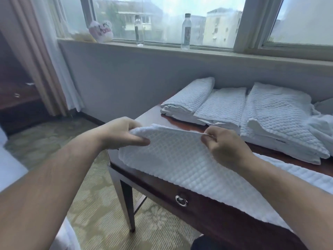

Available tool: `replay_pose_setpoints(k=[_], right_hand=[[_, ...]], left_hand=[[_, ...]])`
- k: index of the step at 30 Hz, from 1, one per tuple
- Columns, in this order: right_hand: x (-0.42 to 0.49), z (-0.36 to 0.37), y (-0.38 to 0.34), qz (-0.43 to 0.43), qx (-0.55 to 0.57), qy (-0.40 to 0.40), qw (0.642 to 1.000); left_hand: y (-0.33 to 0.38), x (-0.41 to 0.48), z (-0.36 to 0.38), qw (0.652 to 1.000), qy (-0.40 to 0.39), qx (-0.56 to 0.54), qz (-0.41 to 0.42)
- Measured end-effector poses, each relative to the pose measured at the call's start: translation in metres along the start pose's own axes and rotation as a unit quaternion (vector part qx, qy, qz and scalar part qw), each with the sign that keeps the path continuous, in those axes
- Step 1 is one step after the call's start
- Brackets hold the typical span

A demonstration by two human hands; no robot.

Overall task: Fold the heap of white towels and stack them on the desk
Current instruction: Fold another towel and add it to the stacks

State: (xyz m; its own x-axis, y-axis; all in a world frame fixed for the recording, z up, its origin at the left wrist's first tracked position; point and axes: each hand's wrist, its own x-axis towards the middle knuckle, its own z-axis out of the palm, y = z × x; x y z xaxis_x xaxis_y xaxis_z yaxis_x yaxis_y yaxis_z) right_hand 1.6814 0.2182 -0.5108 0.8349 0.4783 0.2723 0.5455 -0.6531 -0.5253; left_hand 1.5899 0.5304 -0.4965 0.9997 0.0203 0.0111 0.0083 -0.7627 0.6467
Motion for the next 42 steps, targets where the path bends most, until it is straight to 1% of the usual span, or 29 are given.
replay_pose_setpoints(k=[2, 3, 4, 5, 7, 8, 10, 12, 13, 16, 18, 20, 22, 24, 25, 29, 31, 33, 34, 36, 39, 40, 42], right_hand=[[0.005, 0.001, 0.003, 0.005, -0.002, 0.005, 1.000], [0.007, 0.001, 0.005, 0.007, -0.005, 0.010, 1.000], [0.009, 0.001, 0.007, 0.010, -0.010, 0.013, 1.000], [0.011, 0.000, 0.010, 0.016, -0.018, 0.011, 1.000], [0.014, -0.002, 0.016, 0.031, -0.044, -0.015, 0.998], [0.016, -0.003, 0.019, 0.037, -0.061, -0.042, 0.997], [0.020, 0.000, 0.023, 0.047, -0.092, -0.093, 0.990], [0.023, 0.003, 0.024, 0.054, -0.097, -0.103, 0.988], [0.023, 0.004, 0.025, 0.055, -0.095, -0.098, 0.989], [0.024, 0.005, 0.026, 0.050, -0.103, -0.062, 0.991], [0.027, 0.004, 0.028, 0.048, -0.107, -0.019, 0.993], [0.032, 0.003, 0.030, 0.043, -0.120, 0.008, 0.992], [0.036, 0.003, 0.032, 0.033, -0.157, 0.005, 0.987], [0.038, 0.007, 0.037, 0.039, -0.194, -0.018, 0.980], [0.038, 0.010, 0.040, 0.045, -0.202, -0.028, 0.978], [0.034, 0.024, 0.047, 0.059, -0.199, -0.025, 0.978], [0.032, 0.021, 0.048, 0.072, -0.192, -0.024, 0.979], [0.026, 0.014, 0.051, 0.086, -0.178, -0.029, 0.980], [0.019, 0.010, 0.053, 0.092, -0.174, -0.029, 0.980], [0.004, 0.000, 0.059, 0.104, -0.167, -0.020, 0.980], [-0.019, -0.026, 0.070, 0.138, -0.145, -0.006, 0.980], [-0.027, -0.036, 0.076, 0.148, -0.137, -0.012, 0.979], [-0.044, -0.059, 0.092, 0.155, -0.115, -0.049, 0.980]], left_hand=[[0.000, 0.004, -0.001, 0.991, 0.068, -0.110, 0.024], [-0.001, 0.006, 0.000, 0.982, 0.081, -0.168, 0.028], [-0.003, 0.007, 0.000, 0.974, 0.072, -0.214, 0.020], [-0.006, 0.009, 0.003, 0.971, 0.043, -0.237, 0.003], [-0.012, 0.011, 0.011, 0.978, -0.028, -0.204, -0.038], [-0.016, 0.012, 0.016, 0.981, -0.039, -0.181, -0.054], [-0.023, 0.019, 0.024, 0.980, -0.012, -0.186, -0.070], [-0.026, 0.027, 0.029, 0.974, 0.044, -0.203, -0.093], [-0.026, 0.032, 0.029, 0.976, 0.066, -0.177, -0.105], [-0.021, 0.049, 0.027, 0.984, 0.115, -0.051, -0.124], [-0.014, 0.060, 0.025, 0.979, 0.155, 0.010, -0.134], [-0.009, 0.071, 0.026, 0.971, 0.174, 0.039, -0.158], [-0.007, 0.078, 0.030, 0.964, 0.158, 0.083, -0.197], [-0.006, 0.082, 0.039, 0.952, 0.121, 0.156, -0.233], [-0.007, 0.082, 0.044, 0.945, 0.116, 0.182, -0.246], [-0.008, 0.075, 0.055, 0.928, 0.167, 0.203, -0.263], [-0.006, 0.070, 0.059, 0.925, 0.178, 0.210, -0.262], [-0.002, 0.064, 0.068, 0.920, 0.175, 0.251, -0.244], [0.003, 0.061, 0.075, 0.918, 0.170, 0.284, -0.220], [0.020, 0.057, 0.094, 0.931, 0.152, 0.302, -0.141], [0.058, 0.054, 0.131, 0.965, 0.088, 0.245, -0.012], [0.072, 0.053, 0.144, 0.973, 0.063, 0.219, 0.022], [0.098, 0.055, 0.166, 0.981, 0.024, 0.173, 0.087]])
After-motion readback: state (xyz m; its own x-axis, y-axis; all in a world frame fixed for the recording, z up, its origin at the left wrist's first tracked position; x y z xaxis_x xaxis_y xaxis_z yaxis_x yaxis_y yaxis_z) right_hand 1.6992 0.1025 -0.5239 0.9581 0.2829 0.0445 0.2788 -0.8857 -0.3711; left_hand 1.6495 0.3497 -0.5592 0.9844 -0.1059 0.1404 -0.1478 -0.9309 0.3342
